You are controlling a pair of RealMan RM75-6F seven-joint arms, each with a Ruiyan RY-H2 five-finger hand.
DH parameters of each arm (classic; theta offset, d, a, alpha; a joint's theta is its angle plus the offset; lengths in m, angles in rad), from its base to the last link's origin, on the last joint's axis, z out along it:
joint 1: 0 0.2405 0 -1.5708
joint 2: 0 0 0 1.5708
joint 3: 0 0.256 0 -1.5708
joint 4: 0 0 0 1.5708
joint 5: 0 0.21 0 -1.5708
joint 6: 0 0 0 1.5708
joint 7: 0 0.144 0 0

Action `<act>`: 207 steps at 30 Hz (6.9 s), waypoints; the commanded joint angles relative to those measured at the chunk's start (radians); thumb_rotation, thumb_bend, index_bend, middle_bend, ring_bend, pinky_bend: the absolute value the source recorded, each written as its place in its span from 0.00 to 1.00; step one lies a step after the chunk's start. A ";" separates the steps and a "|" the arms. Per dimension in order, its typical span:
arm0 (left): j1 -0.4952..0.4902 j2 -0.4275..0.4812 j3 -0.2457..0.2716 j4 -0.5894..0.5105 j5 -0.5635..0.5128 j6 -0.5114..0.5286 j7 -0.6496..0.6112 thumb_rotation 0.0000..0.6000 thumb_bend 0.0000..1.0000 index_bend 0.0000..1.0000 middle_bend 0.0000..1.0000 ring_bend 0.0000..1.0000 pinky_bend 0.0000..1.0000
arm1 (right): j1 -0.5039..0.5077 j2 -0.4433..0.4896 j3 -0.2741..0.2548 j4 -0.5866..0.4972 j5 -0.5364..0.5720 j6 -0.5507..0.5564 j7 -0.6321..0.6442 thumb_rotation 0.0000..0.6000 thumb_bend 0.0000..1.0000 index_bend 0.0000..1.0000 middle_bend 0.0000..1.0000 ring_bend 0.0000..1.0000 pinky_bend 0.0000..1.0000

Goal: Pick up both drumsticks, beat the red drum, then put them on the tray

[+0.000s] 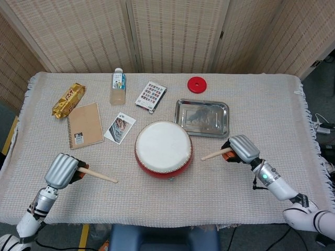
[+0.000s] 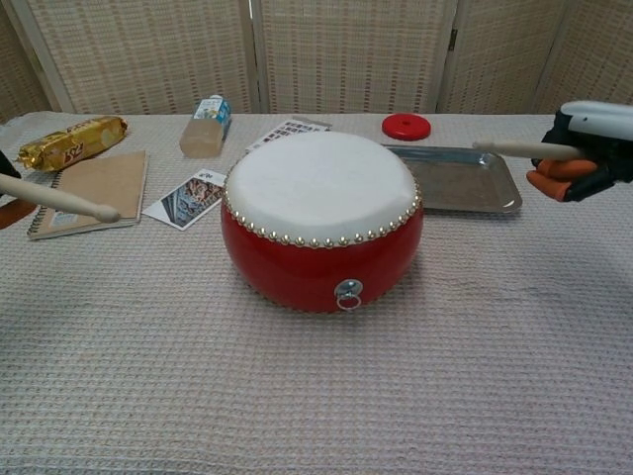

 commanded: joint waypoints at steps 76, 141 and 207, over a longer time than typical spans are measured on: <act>-0.359 -0.158 -0.215 -0.321 -0.689 -0.066 0.743 1.00 0.57 1.00 1.00 1.00 1.00 | 0.430 -0.085 0.014 -0.086 0.830 -0.309 -1.067 1.00 0.90 1.00 1.00 1.00 1.00; -0.412 -0.281 -0.153 -0.170 -0.682 -0.043 0.839 1.00 0.57 1.00 1.00 1.00 1.00 | 0.448 0.018 0.046 -0.214 0.844 -0.256 -1.048 1.00 0.90 1.00 1.00 1.00 1.00; -0.329 -0.083 -0.188 -0.374 -0.630 -0.016 0.656 1.00 0.57 1.00 1.00 1.00 1.00 | 0.316 0.055 0.124 -0.170 0.752 -0.219 -0.787 1.00 0.90 1.00 1.00 1.00 1.00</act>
